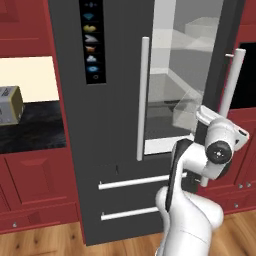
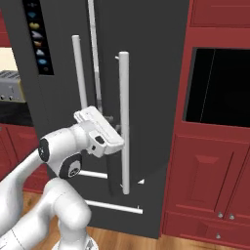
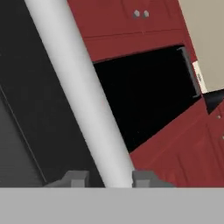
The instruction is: Take the lemon wedge from the fridge and place it on the plate with fish on the dining counter.
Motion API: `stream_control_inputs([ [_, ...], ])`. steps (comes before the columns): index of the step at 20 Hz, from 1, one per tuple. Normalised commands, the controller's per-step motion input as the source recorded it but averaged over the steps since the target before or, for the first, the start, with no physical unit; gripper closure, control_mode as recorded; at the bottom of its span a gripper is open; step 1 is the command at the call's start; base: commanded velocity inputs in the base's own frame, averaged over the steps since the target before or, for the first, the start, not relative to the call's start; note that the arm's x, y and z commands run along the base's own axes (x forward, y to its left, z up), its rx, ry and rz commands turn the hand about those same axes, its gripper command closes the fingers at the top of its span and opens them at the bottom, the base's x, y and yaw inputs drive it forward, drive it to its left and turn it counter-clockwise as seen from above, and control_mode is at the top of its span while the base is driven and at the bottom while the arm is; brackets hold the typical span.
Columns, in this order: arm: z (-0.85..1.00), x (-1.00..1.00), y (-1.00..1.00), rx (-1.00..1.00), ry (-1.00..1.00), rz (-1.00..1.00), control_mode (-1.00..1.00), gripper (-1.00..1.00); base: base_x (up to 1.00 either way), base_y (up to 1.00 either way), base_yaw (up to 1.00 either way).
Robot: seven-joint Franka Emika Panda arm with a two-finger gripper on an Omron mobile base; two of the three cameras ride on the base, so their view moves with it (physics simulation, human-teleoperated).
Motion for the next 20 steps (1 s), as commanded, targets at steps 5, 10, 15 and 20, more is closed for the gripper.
stream_control_inputs([
  [5,0.4,-0.51,0.76,0.02,0.14,-0.2,-1.0,-1.0,0.0,0.0,0.0],
  [10,0.16,0.33,0.45,0.05,0.53,-0.34,-1.0,-1.0,0.0,0.0,0.0],
  [15,0.0,0.96,-0.25,0.0,0.27,-0.14,-1.0,-1.0,0.0,0.0,0.0],
  [20,-0.09,0.47,-0.69,0.0,0.16,-0.09,-1.0,-1.0,0.0,0.0,0.0],
])
